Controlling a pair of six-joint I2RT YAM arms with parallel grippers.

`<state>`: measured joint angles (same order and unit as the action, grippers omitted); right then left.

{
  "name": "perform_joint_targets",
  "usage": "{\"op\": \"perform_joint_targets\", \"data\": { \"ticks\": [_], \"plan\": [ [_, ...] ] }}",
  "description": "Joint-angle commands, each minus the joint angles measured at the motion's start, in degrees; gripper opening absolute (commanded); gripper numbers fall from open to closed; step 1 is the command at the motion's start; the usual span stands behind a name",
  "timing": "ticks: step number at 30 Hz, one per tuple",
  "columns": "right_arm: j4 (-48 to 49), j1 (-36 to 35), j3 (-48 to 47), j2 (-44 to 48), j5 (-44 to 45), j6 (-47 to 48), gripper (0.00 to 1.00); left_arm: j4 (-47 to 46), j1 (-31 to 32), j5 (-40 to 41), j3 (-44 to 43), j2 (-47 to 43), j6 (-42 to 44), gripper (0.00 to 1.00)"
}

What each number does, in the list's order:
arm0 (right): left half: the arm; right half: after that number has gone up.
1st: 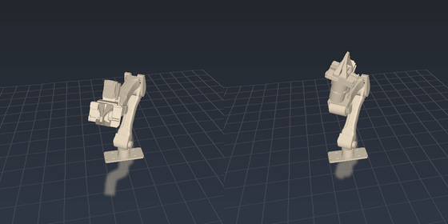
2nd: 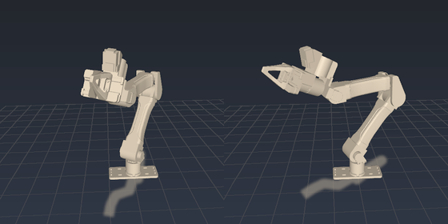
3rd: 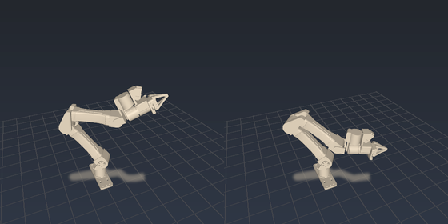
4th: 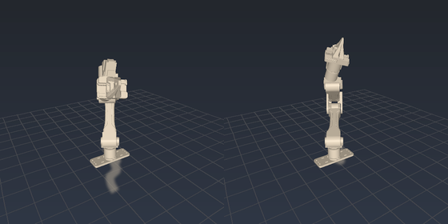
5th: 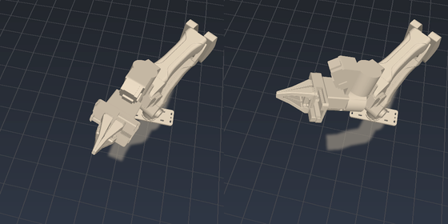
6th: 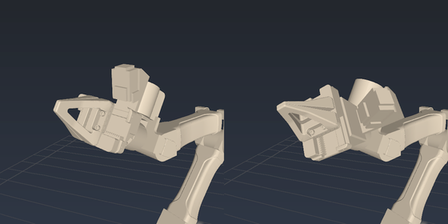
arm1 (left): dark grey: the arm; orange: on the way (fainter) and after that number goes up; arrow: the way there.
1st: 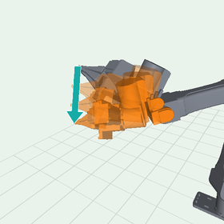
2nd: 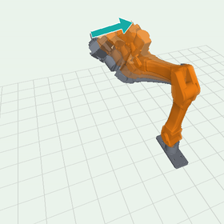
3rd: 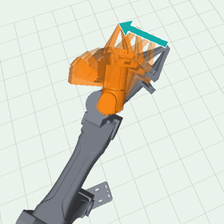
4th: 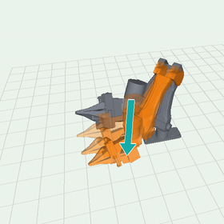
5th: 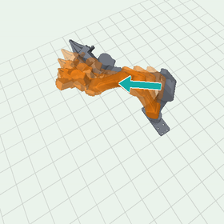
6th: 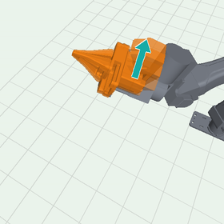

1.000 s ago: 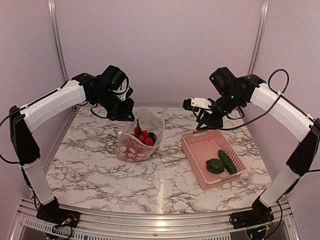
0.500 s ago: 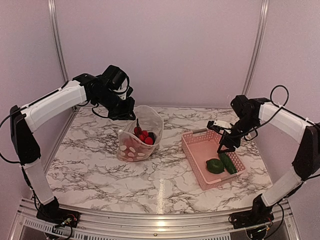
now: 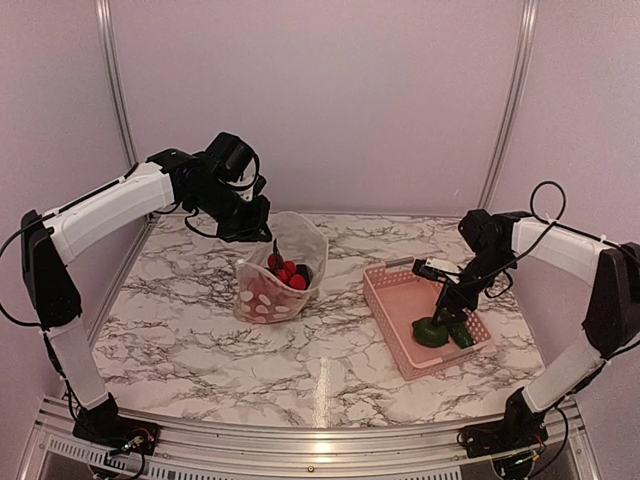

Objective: Place the food in the zip-top bag and seal the zipper
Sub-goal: Pick up the fake fruit from the bin.

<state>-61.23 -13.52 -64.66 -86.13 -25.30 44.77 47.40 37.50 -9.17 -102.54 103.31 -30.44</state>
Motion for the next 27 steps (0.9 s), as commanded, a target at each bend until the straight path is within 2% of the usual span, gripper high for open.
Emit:
{"op": "perform_joint_targets", "data": {
  "ticks": [1, 11, 27],
  "plan": [
    [1.66, 0.35, -1.15, -3.08, -0.68, -1.16, 0.74, -0.39, -0.23, -0.89, 0.46, 1.19, 0.29, 0.0],
    [4.12, 0.33, 0.33, -5.98, 4.49, -2.28, 0.76, -0.47, -0.23, -1.36, 0.24, 2.06, 0.55, 0.0],
    [6.84, 0.25, 1.82, -9.67, 3.94, -5.84, 0.77, -0.64, -0.23, -1.11, 0.41, 2.07, 0.9, 0.0]
  ]
}}
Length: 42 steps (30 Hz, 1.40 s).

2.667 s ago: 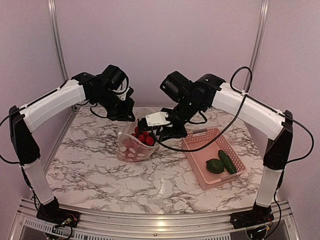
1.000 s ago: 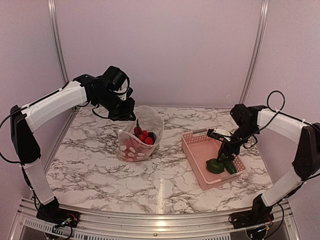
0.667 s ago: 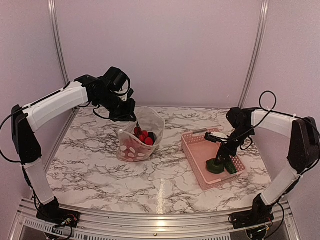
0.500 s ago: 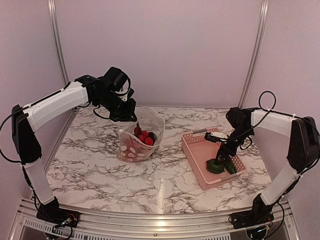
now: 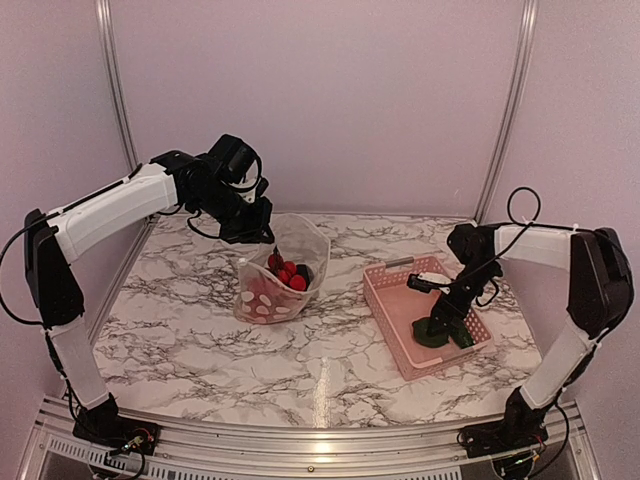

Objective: Place the food in the zip-top bag and seal the zipper
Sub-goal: Pick up the fake fruit from the bin, then place the fake fruit in the zipper food storage bag.

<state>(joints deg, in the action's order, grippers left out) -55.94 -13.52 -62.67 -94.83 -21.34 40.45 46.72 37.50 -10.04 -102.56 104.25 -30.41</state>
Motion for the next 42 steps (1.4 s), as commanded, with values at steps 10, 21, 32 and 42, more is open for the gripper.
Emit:
{"op": "perform_joint_targets", "data": {
  "ticks": [10, 21, 32, 42],
  "plan": [
    [2.5, -0.44, 0.09, -3.04, -0.77, -3.22, 0.77, -0.12, -0.24, -0.55, 0.9, 0.89, 1.17, 0.0],
    [-3.87, -0.55, -5.6, -2.51, -1.0, 0.94, 0.54, -0.17, -0.28, -0.9, 1.66, 0.61, 1.06, 0.0],
    [-16.52, -2.01, -32.74, -8.63, -3.27, 6.42, 0.5, -0.53, -0.27, -0.55, 2.02, -0.09, 0.62, 0.0],
    [-21.43, -11.93, -63.53, -17.79, -6.62, 4.11, 0.47, -1.2, -0.24, -1.64, 2.63, -0.23, 0.55, 0.0]
  ]
}}
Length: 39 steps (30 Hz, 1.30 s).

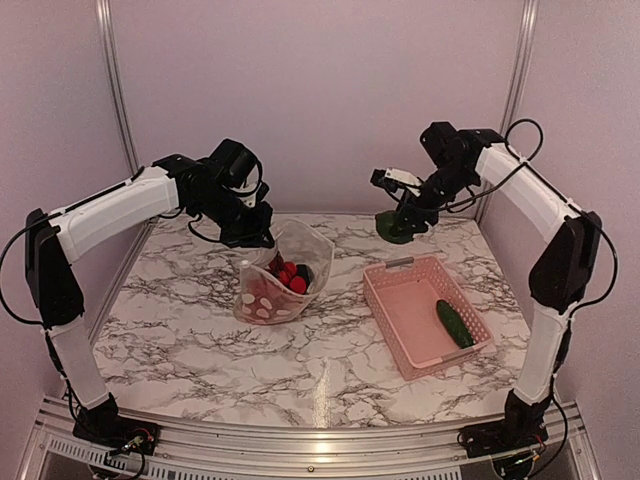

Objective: Place the food in the zip-top bag and seal the zipper
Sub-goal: Place the fake fruit in the zipper food storage bag.

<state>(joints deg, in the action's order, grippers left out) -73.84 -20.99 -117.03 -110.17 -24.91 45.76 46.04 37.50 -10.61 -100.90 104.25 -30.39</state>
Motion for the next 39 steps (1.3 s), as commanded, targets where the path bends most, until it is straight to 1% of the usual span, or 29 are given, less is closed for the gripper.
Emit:
{"op": "perform_joint_targets", "data": {
  "ticks": [1, 4, 8, 12, 18, 26, 31, 36, 39],
  "plan": [
    [-3.52, -6.05, -11.17, -2.87, -3.26, -1.53, 0.47, -0.54, -0.23, -1.14, 0.97, -0.27, 0.51, 0.0],
    [-2.57, -11.37, -14.27, -2.98, -2.55, -1.92, 0.46, -0.6, -0.29, -1.23, 0.97, -0.36, 0.6, 0.0],
    [0.36, -18.84, -15.49, -2.06, -0.42, -2.63, 0.46, -0.69, -0.23, -1.6, 0.97, -0.22, 0.44, 0.0],
    [4.19, -23.39, -15.43, -2.03, 2.43, -2.82, 0.45, -0.8, -0.23, -1.7, 0.96, -0.35, 0.42, 0.0],
    [7.73, -25.48, -13.79, -4.18, 5.27, -2.18, 0.46, -0.78, -0.3, -1.74, 1.4, -1.03, 0.42, 0.0],
    [9.68, -26.06, -13.91, -9.07, 8.66, -4.66, 0.49, -0.88, -0.23, -2.1, 1.51, -1.8, 0.6, 0.0],
    [10.62, -26.27, -13.8, -10.66, 11.87, -5.09, 0.54, -0.87, -0.32, -1.99, 1.5, -2.01, 1.54, 0.0],
    [11.6, -27.26, -12.57, -11.36, 15.71, -4.81, 0.61, -0.9, -0.32, -2.15, 1.5, -2.19, 1.9, 0.0],
    [13.17, -28.8, -10.79, -11.3, 21.01, -4.25, 0.71, -0.91, -0.38, -2.05, 1.45, -2.2, 1.96, 0.0]
  ]
}}
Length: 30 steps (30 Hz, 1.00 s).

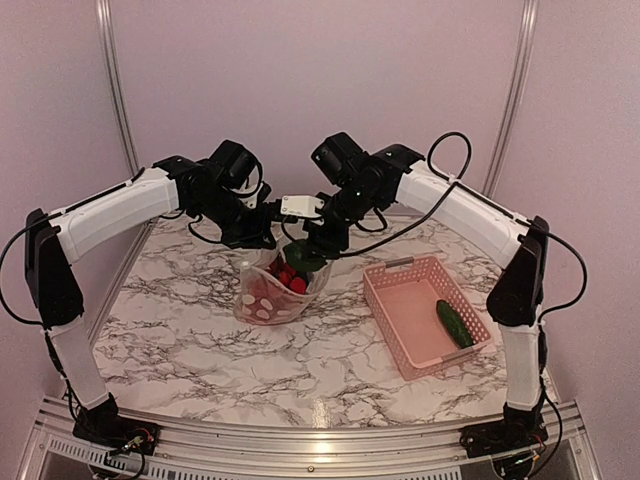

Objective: Place the food in the zip-top bag and seal the zipper
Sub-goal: Place the fake fruit in the zipper food storage bag.

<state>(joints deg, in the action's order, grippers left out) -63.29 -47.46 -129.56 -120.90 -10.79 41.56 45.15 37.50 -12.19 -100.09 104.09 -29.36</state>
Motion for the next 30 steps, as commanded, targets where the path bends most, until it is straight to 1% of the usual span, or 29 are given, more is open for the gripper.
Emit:
{"op": "perform_joint_targets", "data": {
  "ticks": [1, 3, 5, 12, 14, 18, 22, 26, 30],
  "plan": [
    [2.7, -2.7, 1.79, -0.63, 7.74, 0.0, 0.73, -0.04, -0.4, -0.54, 0.68, -2.01, 1.02, 0.0],
    [2.54, -2.87, 1.42, -0.37, 7.28, -0.45, 0.77, 0.01, -0.41, -0.71, 0.62, -1.97, 1.14, 0.0],
    [1.87, -2.85, 0.91, 0.45, 5.92, -0.69, 0.78, -0.01, -0.48, -0.82, 0.69, -2.0, 1.28, 0.0],
    [2.71, -2.79, 2.72, 8.44, 5.5, 0.55, 0.77, 0.28, -0.84, -1.0, 0.95, -2.04, 1.39, 0.0],
    [3.46, -2.61, 5.35, 11.54, 6.82, 1.09, 0.77, 0.28, -0.93, -1.0, 0.95, -1.97, 1.33, 0.0],
    [8.87, -1.45, 13.52, 18.78, 8.39, 1.94, 0.76, 0.25, -1.09, -1.29, 0.51, -1.21, 1.42, 0.0],
    [11.99, 1.44, 17.92, 23.45, 8.91, 1.76, 0.76, 0.26, -1.11, -1.7, -0.22, -0.7, 1.54, 0.0],
    [11.62, 6.19, 20.58, 26.18, 8.22, 0.45, 0.75, 0.55, -1.2, -1.91, -0.8, -0.44, 1.69, 0.0],
    [11.69, 11.01, 25.71, 28.71, 6.63, -0.68, 0.73, 0.6, -1.28, -2.05, -0.8, -0.29, 1.68, 0.0]
  ]
}}
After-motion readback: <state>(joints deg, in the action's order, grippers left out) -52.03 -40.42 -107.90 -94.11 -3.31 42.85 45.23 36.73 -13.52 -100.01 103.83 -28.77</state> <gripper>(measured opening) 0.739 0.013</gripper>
